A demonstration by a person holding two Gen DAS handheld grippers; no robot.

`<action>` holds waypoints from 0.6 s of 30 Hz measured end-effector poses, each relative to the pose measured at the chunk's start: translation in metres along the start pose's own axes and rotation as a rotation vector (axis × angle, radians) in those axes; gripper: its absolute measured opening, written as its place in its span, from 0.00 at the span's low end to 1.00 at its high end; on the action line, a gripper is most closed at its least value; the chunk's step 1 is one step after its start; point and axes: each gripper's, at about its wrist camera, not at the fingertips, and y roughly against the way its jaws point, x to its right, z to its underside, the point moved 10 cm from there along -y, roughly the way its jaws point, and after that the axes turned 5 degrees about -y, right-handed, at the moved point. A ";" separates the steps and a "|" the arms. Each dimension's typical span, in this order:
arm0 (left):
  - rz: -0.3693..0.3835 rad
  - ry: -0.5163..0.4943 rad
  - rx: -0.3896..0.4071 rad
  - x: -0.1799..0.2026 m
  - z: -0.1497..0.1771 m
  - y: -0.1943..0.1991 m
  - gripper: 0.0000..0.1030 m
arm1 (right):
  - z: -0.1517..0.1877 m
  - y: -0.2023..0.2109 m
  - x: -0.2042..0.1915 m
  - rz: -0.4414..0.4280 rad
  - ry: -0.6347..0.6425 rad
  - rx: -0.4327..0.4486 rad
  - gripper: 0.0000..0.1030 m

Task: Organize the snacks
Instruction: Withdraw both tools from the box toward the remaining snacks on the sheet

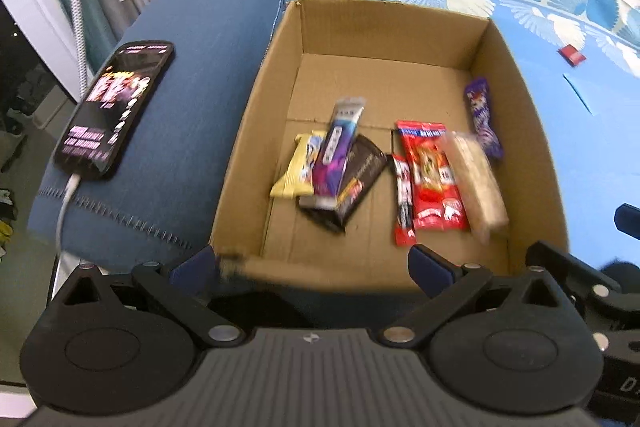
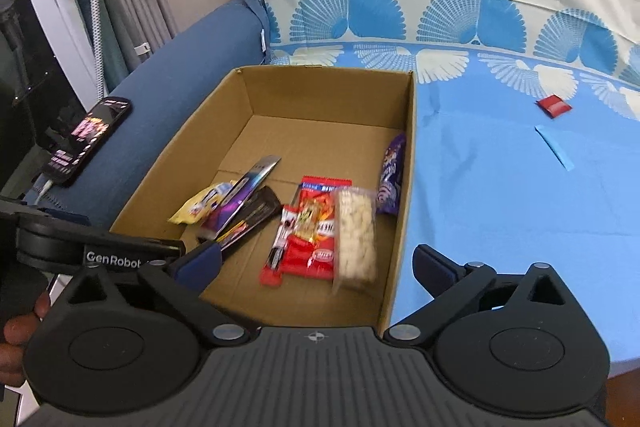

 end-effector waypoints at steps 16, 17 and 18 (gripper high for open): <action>-0.015 0.008 0.112 0.013 0.048 0.079 1.00 | 0.027 0.095 -0.014 -0.006 0.092 0.164 0.99; -0.015 0.006 0.119 0.014 0.050 0.083 1.00 | 0.028 0.099 -0.014 -0.005 0.093 0.173 0.99; -0.013 0.003 0.126 0.016 0.051 0.087 1.00 | 0.029 0.103 -0.013 -0.004 0.092 0.182 0.99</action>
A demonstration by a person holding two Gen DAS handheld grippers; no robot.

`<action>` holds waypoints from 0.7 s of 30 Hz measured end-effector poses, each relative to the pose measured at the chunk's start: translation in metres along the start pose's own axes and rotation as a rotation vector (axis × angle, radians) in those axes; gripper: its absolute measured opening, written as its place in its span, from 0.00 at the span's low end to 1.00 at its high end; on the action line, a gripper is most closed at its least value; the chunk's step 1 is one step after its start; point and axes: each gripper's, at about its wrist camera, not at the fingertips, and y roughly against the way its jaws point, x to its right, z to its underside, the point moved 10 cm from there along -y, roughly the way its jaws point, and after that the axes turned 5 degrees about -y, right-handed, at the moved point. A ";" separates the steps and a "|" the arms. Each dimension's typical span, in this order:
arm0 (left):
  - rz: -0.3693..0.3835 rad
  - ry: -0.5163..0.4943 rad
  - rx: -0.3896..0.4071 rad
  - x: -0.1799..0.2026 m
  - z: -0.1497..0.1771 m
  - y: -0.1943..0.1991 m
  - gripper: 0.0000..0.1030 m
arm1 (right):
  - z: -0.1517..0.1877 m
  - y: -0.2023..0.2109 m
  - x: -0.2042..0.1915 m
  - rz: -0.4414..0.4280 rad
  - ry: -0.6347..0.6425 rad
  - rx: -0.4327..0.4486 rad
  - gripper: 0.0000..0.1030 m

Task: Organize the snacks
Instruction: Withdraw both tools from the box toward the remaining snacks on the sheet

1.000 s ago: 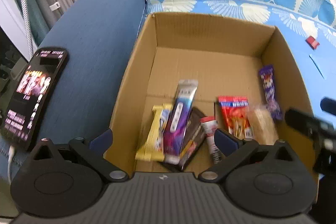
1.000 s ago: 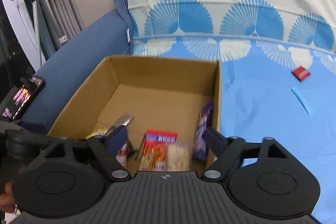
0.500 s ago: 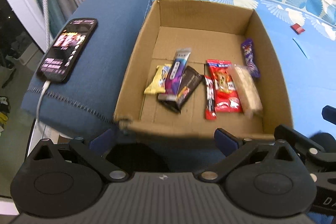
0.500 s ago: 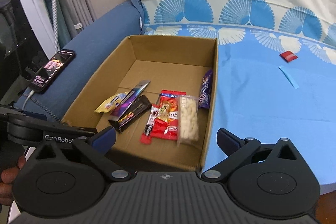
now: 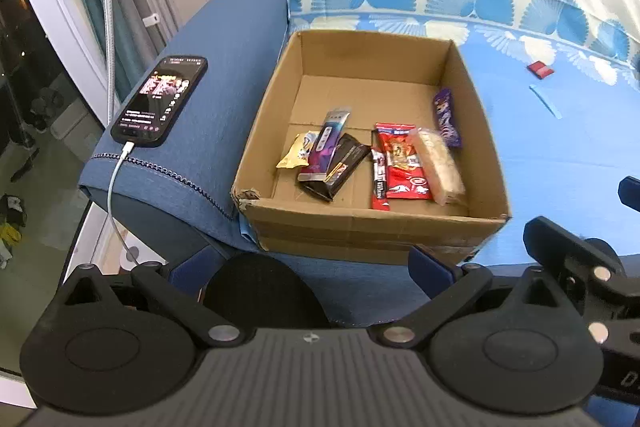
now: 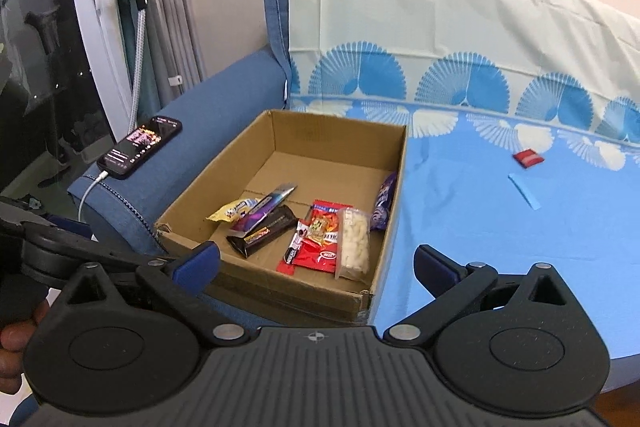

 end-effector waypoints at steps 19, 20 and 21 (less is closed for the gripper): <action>-0.004 -0.032 0.076 0.019 -0.004 0.040 1.00 | -0.002 0.045 0.022 0.025 -0.059 0.116 0.99; -0.002 -0.036 0.077 0.022 -0.007 0.040 1.00 | -0.003 0.046 0.027 0.033 -0.070 0.121 0.99; 0.000 -0.042 0.077 0.026 -0.010 0.039 1.00 | -0.003 0.047 0.033 0.040 -0.081 0.126 0.99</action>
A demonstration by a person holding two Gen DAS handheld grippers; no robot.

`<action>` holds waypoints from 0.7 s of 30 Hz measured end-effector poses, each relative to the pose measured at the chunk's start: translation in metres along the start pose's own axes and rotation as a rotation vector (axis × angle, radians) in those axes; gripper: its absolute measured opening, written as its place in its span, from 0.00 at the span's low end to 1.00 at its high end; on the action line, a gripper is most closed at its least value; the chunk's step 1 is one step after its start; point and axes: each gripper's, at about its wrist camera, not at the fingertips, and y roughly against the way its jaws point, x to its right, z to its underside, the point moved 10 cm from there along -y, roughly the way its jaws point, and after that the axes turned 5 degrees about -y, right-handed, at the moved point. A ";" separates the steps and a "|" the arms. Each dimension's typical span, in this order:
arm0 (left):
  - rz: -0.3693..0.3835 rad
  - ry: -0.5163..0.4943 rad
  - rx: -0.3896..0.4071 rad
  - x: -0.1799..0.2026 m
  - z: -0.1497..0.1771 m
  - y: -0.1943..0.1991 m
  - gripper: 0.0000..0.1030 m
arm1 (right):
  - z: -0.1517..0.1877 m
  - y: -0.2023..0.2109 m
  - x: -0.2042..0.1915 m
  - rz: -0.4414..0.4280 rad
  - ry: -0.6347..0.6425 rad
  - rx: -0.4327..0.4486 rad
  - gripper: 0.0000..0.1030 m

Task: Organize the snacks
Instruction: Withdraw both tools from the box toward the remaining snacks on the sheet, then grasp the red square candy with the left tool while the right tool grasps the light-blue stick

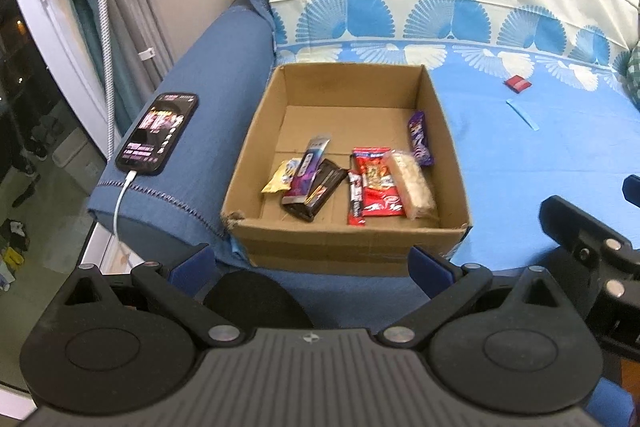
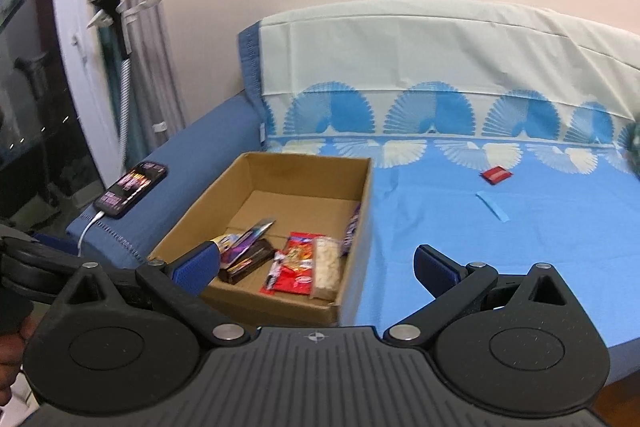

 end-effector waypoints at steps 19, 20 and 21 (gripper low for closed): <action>0.070 -0.109 -0.059 0.119 -0.140 -0.093 1.00 | -0.028 -0.151 0.251 0.270 -0.112 -0.010 0.99; 0.072 -0.110 -0.063 0.127 -0.150 -0.103 1.00 | -0.028 -0.172 0.267 0.275 -0.108 -0.029 0.99; 0.072 -0.112 -0.066 0.135 -0.161 -0.115 1.00 | -0.027 -0.193 0.282 0.280 -0.109 -0.046 0.99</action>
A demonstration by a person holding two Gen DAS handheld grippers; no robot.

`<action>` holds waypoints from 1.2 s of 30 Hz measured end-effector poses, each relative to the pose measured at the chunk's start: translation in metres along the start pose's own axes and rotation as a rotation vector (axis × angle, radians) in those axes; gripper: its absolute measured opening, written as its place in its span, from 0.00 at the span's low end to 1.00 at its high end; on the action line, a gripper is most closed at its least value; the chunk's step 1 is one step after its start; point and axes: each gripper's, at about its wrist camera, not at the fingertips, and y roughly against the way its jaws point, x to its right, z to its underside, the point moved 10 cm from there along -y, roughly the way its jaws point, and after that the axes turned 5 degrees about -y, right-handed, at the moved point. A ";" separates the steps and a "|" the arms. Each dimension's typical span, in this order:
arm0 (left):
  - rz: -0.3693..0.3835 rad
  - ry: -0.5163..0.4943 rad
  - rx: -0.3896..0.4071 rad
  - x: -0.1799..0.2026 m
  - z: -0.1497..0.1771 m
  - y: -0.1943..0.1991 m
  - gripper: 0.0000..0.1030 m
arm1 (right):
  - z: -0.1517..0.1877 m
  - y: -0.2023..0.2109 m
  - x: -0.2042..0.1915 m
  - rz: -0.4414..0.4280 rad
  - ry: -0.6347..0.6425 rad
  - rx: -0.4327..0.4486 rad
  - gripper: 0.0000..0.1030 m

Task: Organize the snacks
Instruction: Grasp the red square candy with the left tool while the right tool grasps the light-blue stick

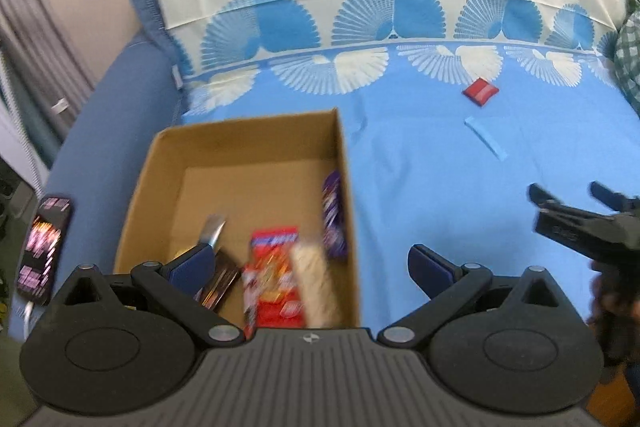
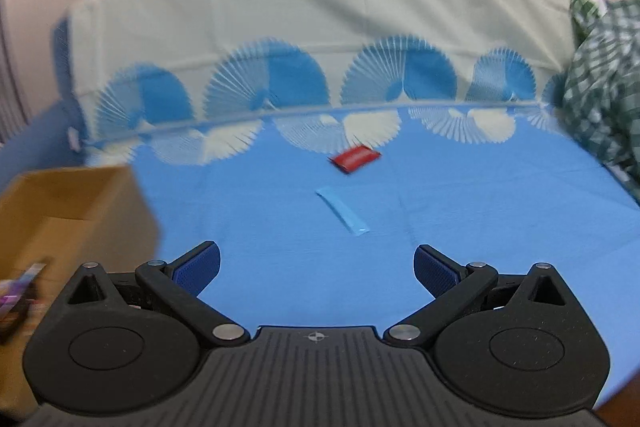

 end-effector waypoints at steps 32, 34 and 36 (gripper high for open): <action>0.245 -0.412 0.086 0.306 -0.260 -0.351 1.00 | 0.043 -0.143 0.213 0.324 -0.185 -0.100 0.39; 0.221 -0.426 0.042 0.315 -0.260 -0.369 1.00 | 0.045 -0.142 0.216 0.340 -0.190 -0.086 0.50; 0.246 -0.380 0.017 0.315 -0.260 -0.379 0.98 | 0.047 -0.142 0.217 0.348 -0.201 -0.069 0.51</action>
